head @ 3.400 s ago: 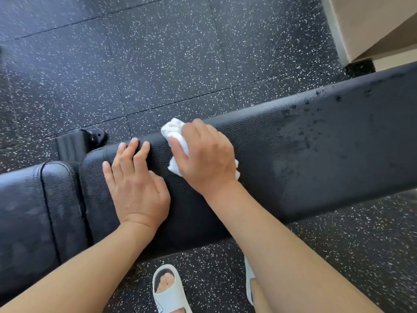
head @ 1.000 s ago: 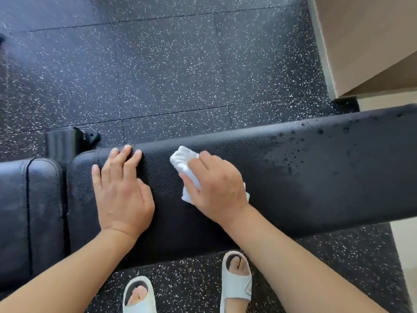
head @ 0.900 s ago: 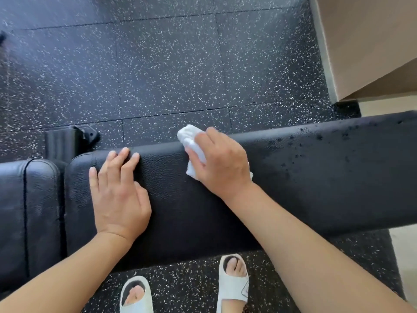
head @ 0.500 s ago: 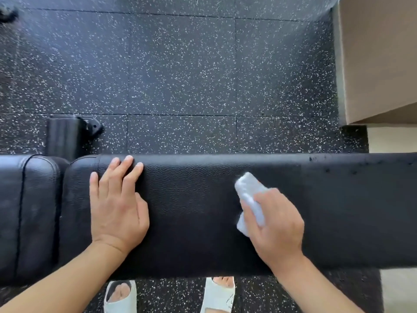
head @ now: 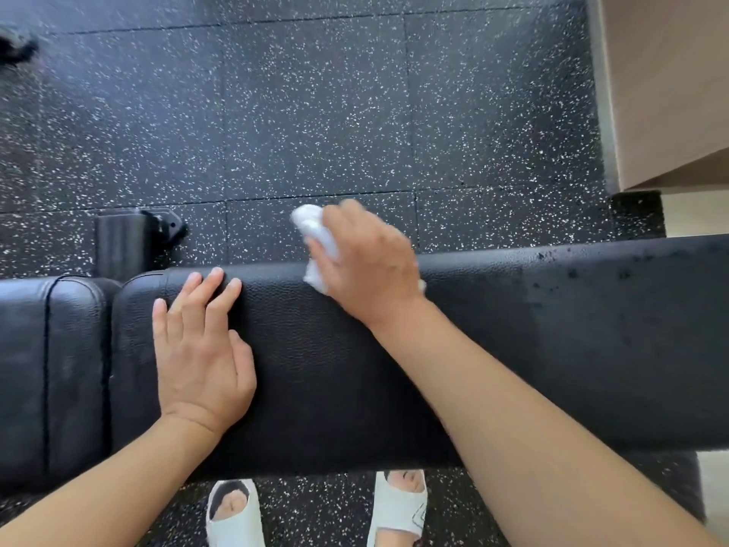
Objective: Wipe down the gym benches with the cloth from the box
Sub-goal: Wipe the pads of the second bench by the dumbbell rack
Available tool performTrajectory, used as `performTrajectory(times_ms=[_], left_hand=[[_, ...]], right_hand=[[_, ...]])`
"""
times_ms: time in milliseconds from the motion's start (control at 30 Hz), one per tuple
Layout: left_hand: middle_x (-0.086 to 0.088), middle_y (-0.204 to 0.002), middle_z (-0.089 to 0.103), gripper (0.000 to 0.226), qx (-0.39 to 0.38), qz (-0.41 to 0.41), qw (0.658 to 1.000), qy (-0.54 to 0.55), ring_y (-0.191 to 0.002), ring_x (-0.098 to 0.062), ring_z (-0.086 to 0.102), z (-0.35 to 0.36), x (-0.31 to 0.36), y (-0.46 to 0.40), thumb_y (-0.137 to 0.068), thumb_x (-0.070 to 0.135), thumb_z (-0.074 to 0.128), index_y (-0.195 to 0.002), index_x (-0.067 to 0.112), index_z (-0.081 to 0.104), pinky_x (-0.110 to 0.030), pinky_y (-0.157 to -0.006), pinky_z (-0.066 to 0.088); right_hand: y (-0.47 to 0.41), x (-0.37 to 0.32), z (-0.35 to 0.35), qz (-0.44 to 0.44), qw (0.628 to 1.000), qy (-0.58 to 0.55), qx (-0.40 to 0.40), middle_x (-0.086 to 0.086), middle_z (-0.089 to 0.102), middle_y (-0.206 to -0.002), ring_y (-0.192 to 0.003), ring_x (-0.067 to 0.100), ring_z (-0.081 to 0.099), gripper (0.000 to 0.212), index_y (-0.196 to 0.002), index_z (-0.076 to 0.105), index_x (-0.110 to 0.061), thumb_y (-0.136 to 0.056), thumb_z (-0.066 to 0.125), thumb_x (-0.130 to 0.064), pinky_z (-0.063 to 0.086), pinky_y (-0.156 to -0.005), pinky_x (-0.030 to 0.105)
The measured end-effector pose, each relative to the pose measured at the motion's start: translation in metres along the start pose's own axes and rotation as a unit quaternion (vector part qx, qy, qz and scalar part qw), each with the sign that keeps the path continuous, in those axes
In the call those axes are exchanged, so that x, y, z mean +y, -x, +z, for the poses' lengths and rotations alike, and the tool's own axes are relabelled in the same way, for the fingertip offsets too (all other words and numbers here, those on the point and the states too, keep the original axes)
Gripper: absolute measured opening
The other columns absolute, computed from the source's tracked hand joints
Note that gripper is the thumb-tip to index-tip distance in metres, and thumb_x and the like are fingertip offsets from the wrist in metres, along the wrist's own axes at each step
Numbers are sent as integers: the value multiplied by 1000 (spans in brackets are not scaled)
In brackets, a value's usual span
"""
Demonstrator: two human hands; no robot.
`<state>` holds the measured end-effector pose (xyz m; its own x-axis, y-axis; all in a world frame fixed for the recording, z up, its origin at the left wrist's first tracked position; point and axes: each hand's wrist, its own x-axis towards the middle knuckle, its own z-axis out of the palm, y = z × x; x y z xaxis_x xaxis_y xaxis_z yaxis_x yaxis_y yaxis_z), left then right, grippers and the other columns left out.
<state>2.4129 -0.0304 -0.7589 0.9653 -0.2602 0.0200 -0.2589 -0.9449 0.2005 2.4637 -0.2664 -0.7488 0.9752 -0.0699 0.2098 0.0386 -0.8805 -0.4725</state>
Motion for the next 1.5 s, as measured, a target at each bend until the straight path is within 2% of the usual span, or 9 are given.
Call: performTrajectory(times_ms=[167,367,567,733,900,1000,1133,1300,1500], left_hand=[[-14,-159,43,63,3,5,1000,7,-152,-38,34,1,-2,0,-86,19,42,-148,9,49,-65,-123,19],[-8,-159,43,61,3,-5,1000,19,-154,-33,31,2,-4,2,-87,20,42,-148,14,48,-61,-127,14],[-7,-160,43,61,-21,-14,999,38,-155,-31,31,-5,-3,2,-89,20,37,-149,14,49,-63,-127,14],[-7,-166,38,61,-57,-1,996,62,-158,-29,25,-15,-5,2,-93,19,42,-154,15,46,-61,-128,10],[-5,-173,24,64,-100,98,988,68,-162,-26,15,-26,-39,7,-100,25,47,-163,17,34,-57,-129,14],[-6,-172,27,64,-104,135,982,86,-160,-26,21,-34,-76,34,-98,17,54,-160,17,40,-55,-128,22],[-3,-172,28,64,-102,149,979,98,-160,-25,24,-44,-115,86,-95,20,45,-159,18,43,-58,-124,29],[-11,-163,40,57,-90,107,974,177,-156,-29,31,-47,-131,123,-91,15,48,-148,10,55,-47,-126,29],[-8,-150,53,48,-72,70,978,182,-150,-31,39,-49,-122,144,-91,17,51,-137,5,62,-46,-124,33]], right_hand=[[60,70,-44,58,993,65,80,0,52,-83,-68,23,53,23,-90,59,-16,-101,61,-37,42,-57,36],[133,21,-26,62,992,73,78,-2,44,-81,-66,22,44,23,-89,51,-20,-104,56,-36,38,-57,37],[81,-75,33,8,997,60,53,3,51,-79,-63,25,48,19,-86,58,-15,-95,66,-31,39,-54,38],[32,-68,24,5,998,67,11,6,59,-86,-70,30,59,23,-92,63,-11,-96,67,-33,44,-57,37],[23,-20,-6,194,974,115,8,5,59,-98,-85,35,61,28,-98,56,-14,-101,53,-42,35,-66,37],[22,-41,3,215,968,130,11,6,59,-98,-86,36,61,31,-97,55,-14,-102,48,-43,38,-66,38],[22,-130,49,125,976,174,-38,1,59,-99,-86,28,63,25,-106,62,-23,-97,50,-42,36,-62,34],[48,-235,101,-1,999,40,-19,8,60,-87,-72,31,59,20,-91,64,-12,-94,68,-31,47,-62,44],[127,-184,56,-152,985,14,-75,5,52,-81,-69,26,51,30,-82,58,-15,-104,58,-36,44,-62,42]])
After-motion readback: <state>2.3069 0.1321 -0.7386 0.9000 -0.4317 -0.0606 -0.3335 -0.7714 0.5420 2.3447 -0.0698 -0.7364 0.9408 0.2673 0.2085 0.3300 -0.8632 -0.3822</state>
